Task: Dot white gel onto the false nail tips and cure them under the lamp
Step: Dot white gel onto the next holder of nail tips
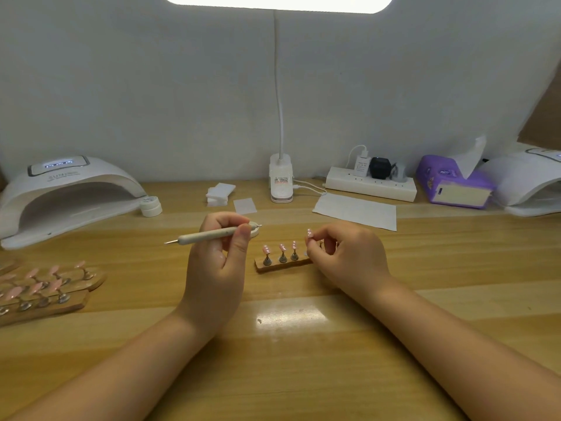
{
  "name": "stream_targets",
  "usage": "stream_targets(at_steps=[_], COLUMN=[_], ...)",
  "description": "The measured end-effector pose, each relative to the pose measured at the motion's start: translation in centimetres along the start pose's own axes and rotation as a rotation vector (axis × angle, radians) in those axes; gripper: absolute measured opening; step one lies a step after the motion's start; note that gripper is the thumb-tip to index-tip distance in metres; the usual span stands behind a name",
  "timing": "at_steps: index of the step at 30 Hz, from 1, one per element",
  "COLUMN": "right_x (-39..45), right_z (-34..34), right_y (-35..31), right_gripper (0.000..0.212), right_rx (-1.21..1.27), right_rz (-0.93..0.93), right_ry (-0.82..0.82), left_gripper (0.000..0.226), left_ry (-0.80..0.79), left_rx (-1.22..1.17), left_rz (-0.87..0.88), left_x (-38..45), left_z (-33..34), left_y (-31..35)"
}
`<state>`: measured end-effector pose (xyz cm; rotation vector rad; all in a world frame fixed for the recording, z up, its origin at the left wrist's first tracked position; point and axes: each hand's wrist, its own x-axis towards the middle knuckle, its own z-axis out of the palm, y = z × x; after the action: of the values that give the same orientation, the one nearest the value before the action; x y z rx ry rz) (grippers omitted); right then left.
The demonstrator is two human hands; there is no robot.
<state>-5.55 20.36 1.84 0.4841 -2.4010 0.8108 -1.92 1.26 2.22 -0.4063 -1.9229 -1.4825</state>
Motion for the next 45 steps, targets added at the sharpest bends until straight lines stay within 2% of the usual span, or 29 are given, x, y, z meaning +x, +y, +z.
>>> stream_targets(at_steps=[6,18,25,30,35,41,45], right_x=[-0.1,-0.1,-0.1,0.3,0.6,0.8,0.8], right_z=[0.4,0.9,0.1,-1.0,-1.9,-1.7,-1.5], right_y=[0.1,0.4,0.6,0.9,1.0,0.9,1.3], right_gripper=[0.02,0.031,0.033,0.046,0.055,0.059,0.059], right_rx=[-0.13,-0.298,-0.337,-0.511,-0.558,-0.627,-0.576], right_rz=[0.085,0.087,-0.048,-0.237,-0.276,-0.176,-0.145], right_ry=[-0.043,-0.143,-0.246,-0.324,-0.335,-0.294,-0.309], left_gripper=[0.005,0.004,0.004,0.009,0.007,0.005,0.005], left_ry=[-0.002,-0.013,-0.004,-0.024,-0.032,-0.028,-0.034], left_rx=[0.025,0.019,0.018,0.008,0.009,0.006,0.001], left_rz=[-0.002,-0.01,-0.022,-0.01,-0.019,-0.025,-0.029], left_x=[0.1,0.1,0.1,0.0,0.0,0.0,0.0], left_z=[-0.1,-0.1,-0.1,-0.2,-0.2,-0.2,-0.2], left_y=[-0.2,-0.4,-0.3,-0.2,-0.1,0.1,0.1])
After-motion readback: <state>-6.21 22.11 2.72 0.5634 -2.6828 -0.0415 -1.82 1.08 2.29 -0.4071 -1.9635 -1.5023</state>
